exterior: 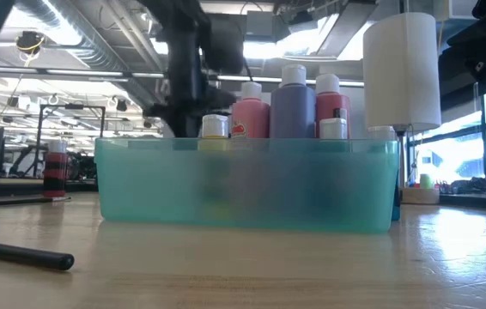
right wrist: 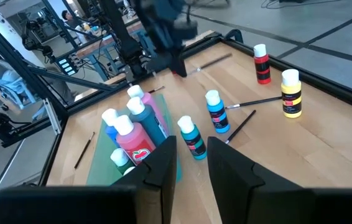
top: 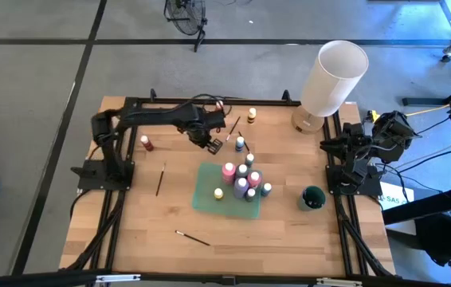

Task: Pick & Place Paint Supplies
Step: Put the black eyeshadow brush into the green cup

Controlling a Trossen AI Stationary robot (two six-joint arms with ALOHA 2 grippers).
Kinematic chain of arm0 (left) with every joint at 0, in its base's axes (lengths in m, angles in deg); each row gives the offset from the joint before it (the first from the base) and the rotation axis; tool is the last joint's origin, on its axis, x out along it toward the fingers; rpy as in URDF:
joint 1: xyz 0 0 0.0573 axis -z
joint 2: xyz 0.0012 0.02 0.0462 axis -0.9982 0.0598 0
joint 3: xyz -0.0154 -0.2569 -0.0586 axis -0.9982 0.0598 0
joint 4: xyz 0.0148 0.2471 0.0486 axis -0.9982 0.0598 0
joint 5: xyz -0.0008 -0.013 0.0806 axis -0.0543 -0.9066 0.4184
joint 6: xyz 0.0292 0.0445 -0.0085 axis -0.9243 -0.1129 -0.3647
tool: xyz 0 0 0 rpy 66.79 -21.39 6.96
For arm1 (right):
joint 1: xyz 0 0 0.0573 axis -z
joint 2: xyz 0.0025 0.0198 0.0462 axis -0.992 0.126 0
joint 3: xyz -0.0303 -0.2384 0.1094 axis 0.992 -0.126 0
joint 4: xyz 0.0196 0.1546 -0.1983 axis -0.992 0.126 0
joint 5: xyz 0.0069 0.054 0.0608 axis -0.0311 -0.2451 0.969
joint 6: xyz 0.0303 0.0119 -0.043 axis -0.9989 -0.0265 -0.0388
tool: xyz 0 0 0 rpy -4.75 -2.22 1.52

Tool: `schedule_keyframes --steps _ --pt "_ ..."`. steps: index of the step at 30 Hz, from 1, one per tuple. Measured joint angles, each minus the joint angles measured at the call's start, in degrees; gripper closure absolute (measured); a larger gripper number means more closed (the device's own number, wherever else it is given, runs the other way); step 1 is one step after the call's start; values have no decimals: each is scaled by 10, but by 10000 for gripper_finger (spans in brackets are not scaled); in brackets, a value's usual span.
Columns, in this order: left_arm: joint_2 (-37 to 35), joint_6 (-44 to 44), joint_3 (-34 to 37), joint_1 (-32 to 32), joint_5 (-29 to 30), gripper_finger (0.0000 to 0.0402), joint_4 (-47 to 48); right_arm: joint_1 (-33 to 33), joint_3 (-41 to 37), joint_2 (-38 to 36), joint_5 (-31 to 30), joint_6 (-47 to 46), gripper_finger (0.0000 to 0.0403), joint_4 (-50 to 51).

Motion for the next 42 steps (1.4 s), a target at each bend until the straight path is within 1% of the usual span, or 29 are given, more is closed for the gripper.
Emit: schedule_keyframes --steps 3,7,10,12,15,17,20,22,24,26,30,32,33,35,36,39,42 --pt "-44 21 0 11 2 399 1 0 0 0 0 0 311 0" --pt "-122 59 0 26 -7 399 -15 0 0 0 1 4 311 -6" --pt "-181 81 0 40 -20 399 -66 0 0 0 11 60 311 -46" --pt "-214 89 -1 52 -31 399 -118 0 0 2 14 141 311 -96" --pt "-243 100 -1 74 -50 399 -205 0 0 14 25 306 311 -197" --pt "-251 100 -1 87 -62 399 -269 0 0 27 30 418 311 -268" --pt "-249 100 -1 105 -72 399 -346 0 3 53 30 560 309 -359" --pt "-240 100 -1 116 -75 399 -379 0 17 75 23 632 305 -393" --pt "-229 102 -1 127 -76 399 -410 0 31 102 -9 679 302 -419" --pt "-217 108 -1 136 -76 399 -434 0 44 124 -21 719 302 -436" --pt "-184 118 -1 157 -78 399 -488 0 55 156 -15 738 304 -436" --pt "-166 128 -1 166 -92 399 -528 0 55 169 -14 741 304 -434" --pt "-158 130 -1 171 -99 399 -550 0 57 175 -9 757 304 -433" --pt "-140 141 -1 180 -110 399 -586 -2 69 192 9 784 304 -411" --pt "-131 146 -1 183 -115 399 -601 -4 79 203 7 788 304 -396" --pt "-106 163 -1 191 -127 399 -642 -13 127 239 -27 770 304 -320" --pt "-83 189 -2 195 -143 399 -683 -26 190 282 -52 703 304 -190"
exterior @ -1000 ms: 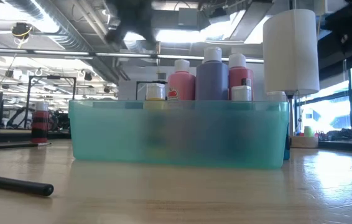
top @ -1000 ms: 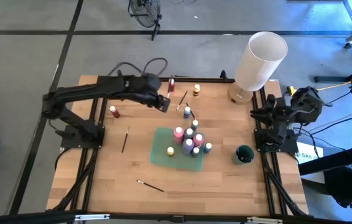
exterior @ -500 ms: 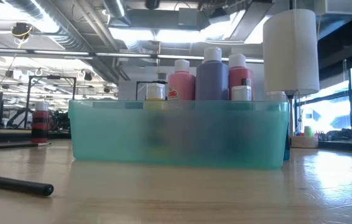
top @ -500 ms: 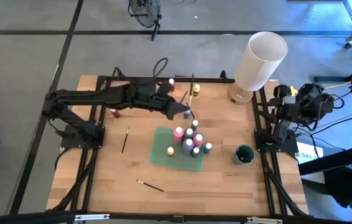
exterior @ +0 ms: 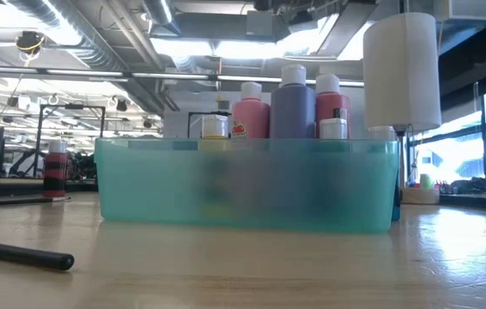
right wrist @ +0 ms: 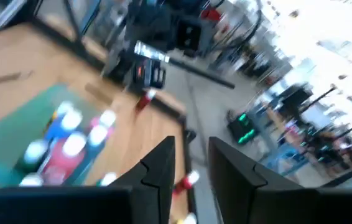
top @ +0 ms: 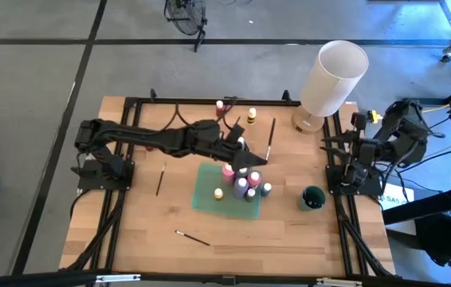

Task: Pick & Place Paint Supplies
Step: Put the black eyeshadow brush into the green cup

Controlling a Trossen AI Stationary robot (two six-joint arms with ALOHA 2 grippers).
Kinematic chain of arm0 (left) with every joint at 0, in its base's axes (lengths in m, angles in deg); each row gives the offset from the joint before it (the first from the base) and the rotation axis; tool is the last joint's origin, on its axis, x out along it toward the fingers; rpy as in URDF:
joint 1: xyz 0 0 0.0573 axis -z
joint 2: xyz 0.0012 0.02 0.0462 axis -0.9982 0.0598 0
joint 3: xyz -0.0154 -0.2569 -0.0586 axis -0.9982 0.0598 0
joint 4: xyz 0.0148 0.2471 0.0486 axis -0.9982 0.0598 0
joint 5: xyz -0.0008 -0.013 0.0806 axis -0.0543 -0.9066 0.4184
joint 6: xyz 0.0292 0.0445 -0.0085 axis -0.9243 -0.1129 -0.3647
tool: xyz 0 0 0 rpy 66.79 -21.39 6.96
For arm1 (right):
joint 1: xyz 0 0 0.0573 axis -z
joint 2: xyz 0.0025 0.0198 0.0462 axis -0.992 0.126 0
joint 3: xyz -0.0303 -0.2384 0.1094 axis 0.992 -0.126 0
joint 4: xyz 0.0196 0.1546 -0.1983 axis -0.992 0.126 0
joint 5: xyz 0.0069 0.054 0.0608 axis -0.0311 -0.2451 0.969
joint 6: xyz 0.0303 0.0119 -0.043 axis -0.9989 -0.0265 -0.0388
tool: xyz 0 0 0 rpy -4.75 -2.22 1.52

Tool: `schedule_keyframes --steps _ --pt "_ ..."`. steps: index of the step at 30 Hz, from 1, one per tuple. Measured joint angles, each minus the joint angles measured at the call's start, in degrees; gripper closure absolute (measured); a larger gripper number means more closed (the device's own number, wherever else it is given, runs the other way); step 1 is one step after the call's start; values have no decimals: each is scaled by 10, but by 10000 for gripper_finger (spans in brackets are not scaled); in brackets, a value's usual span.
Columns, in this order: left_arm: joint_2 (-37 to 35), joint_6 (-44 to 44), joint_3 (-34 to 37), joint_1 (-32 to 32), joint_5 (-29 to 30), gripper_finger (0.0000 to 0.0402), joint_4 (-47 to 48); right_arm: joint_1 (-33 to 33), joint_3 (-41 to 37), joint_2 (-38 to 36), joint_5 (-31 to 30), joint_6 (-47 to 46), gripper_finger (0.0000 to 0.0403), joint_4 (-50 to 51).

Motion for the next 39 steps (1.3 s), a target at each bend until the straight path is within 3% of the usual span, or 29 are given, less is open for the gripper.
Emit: schedule_keyframes --steps 3,6,9,14,20,24,29,39 --pt "18 20 0 0 -29 399 -32 -12 81 50 39 -143 304 173" --pt "24 31 0 -3 -41 399 -47 -16 175 92 134 -333 304 348" --pt "21 40 0 -11 -53 399 -49 -16 257 109 195 -469 305 448" --pt "14 45 -11 -25 -89 399 -47 -14 315 64 302 -463 316 442" --pt "11 61 -21 -34 -122 399 -41 -9 307 1 317 -489 331 445" --pt "16 101 -21 -38 -123 399 -42 -6 288 3 300 -388 333 432" --pt "36 128 -20 -20 -47 399 -52 -6 278 37 298 -269 333 432" --pt "127 205 -21 39 90 399 -177 -6 277 118 159 -128 333 445"
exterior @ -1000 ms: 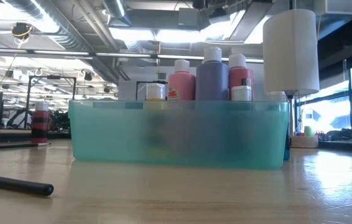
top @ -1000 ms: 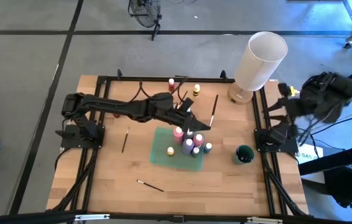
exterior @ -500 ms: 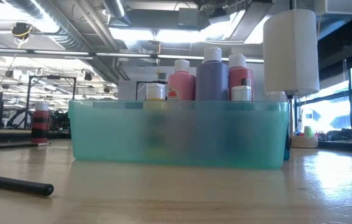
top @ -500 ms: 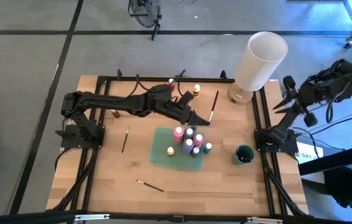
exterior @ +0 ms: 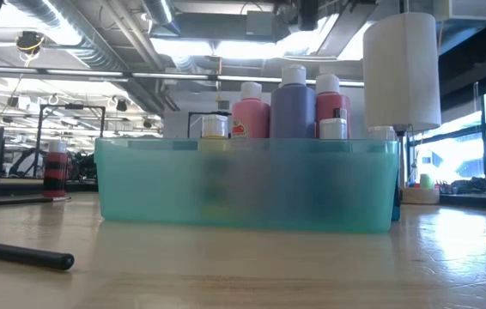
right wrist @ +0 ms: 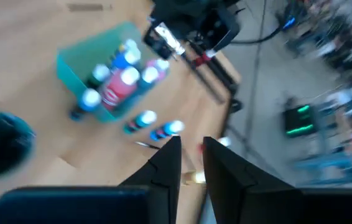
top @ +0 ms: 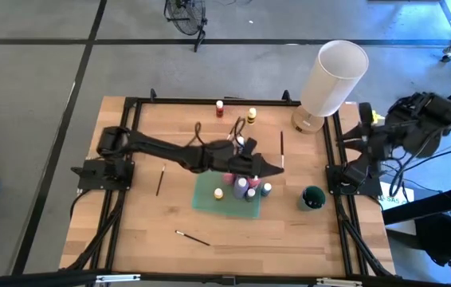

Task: Pick & Place Paint Supplies
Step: Put the black eyeshadow brush into the green cup

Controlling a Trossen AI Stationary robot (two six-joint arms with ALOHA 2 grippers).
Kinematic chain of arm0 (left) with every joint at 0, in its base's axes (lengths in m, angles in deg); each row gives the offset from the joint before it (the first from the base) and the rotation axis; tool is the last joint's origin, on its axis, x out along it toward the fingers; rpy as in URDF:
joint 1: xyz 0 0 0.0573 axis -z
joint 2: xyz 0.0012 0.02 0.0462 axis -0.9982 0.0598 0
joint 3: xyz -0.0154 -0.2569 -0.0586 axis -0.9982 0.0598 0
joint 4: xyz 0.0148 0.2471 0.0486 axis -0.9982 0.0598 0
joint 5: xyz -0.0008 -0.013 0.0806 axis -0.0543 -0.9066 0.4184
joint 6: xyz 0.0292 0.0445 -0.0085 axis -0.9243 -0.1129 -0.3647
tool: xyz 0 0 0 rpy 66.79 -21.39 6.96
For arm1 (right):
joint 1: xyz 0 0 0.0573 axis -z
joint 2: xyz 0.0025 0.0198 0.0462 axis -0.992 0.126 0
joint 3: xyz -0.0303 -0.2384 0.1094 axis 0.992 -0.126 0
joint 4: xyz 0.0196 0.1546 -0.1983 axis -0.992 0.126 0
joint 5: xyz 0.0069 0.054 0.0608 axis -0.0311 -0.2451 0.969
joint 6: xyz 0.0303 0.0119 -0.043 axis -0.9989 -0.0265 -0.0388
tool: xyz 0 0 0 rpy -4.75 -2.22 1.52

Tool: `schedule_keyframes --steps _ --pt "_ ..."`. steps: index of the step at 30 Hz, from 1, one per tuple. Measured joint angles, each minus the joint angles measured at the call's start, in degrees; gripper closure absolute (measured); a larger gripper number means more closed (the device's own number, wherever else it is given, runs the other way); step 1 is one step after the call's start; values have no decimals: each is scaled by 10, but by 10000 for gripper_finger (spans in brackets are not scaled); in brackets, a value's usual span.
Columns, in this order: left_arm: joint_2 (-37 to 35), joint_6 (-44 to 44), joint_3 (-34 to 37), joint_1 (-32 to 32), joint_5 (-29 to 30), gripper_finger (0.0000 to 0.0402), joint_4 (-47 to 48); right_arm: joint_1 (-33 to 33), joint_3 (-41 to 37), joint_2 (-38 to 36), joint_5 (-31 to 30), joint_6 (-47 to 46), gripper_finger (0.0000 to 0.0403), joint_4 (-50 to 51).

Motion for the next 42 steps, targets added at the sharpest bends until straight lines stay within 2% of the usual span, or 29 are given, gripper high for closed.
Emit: schedule_keyframes --steps 4,7,15,21,28,42 --pt "59 30 -25 20 30 399 -70 0 0 29 -42 82 333 0" --pt "99 32 -70 30 40 399 -111 0 0 44 -45 90 332 0" --pt "194 19 -226 32 24 399 -106 0 0 69 -37 95 278 0" --pt "254 32 -310 24 -1 399 -97 0 0 68 -32 105 239 0" --pt "267 29 -333 21 -1 399 -87 0 0 73 37 149 236 0" --pt "267 23 -333 20 -1 399 -76 0 0 111 32 213 243 -11"
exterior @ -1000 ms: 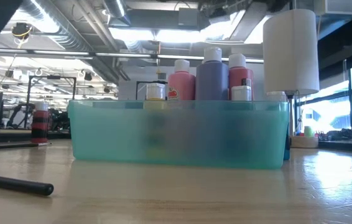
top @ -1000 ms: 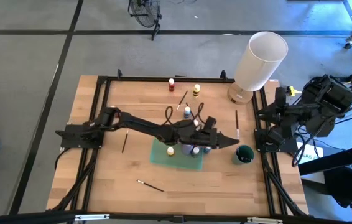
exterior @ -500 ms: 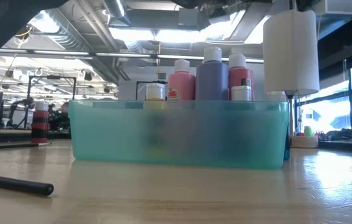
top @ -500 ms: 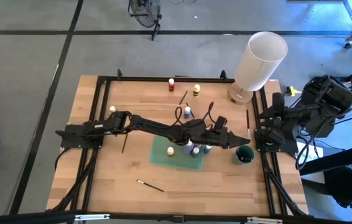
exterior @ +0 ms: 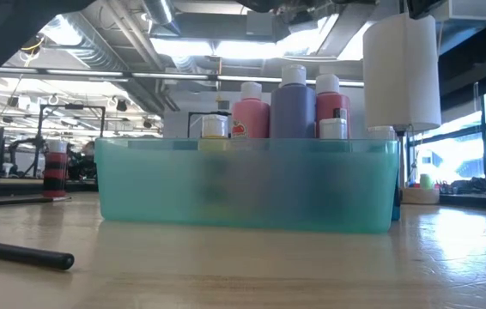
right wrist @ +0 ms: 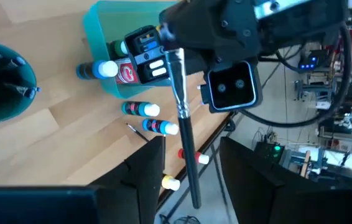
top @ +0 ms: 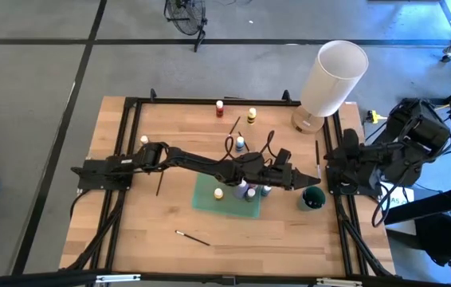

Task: Pick & Place Paint Supplies
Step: Put the black eyeshadow brush into the green cup

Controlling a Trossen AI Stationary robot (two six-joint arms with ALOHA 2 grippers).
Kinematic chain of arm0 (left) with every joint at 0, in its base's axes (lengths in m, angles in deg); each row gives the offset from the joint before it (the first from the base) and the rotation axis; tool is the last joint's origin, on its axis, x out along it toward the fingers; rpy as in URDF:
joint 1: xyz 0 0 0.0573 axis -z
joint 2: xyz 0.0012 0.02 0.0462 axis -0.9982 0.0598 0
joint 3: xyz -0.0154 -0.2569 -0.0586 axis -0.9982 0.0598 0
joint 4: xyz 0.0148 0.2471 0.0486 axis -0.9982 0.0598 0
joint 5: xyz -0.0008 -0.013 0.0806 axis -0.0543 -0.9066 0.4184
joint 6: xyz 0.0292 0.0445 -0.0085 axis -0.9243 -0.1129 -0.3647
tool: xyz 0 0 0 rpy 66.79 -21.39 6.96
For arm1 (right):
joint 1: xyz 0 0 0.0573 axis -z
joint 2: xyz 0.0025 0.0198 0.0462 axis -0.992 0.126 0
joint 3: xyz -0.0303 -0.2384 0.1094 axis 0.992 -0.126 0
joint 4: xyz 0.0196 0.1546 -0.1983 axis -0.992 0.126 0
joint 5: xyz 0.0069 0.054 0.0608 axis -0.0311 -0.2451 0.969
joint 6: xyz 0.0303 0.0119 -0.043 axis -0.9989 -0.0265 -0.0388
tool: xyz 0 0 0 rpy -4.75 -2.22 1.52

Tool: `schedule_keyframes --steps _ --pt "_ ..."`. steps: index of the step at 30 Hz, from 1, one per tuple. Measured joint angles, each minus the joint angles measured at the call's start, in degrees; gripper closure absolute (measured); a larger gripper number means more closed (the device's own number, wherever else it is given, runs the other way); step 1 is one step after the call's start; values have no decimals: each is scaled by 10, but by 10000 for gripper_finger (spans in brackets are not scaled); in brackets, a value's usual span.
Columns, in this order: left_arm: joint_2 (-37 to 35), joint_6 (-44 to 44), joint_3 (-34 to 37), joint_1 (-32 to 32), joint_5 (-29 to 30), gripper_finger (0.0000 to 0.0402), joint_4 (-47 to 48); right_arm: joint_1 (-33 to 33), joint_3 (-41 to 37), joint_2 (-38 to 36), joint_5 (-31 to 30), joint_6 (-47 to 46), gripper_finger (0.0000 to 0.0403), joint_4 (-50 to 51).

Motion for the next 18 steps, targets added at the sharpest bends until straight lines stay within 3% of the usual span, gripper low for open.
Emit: schedule_keyframes --steps 18 --pt "0 0 0 0 -3 399 2 46 0 30 5 49 243 -5"
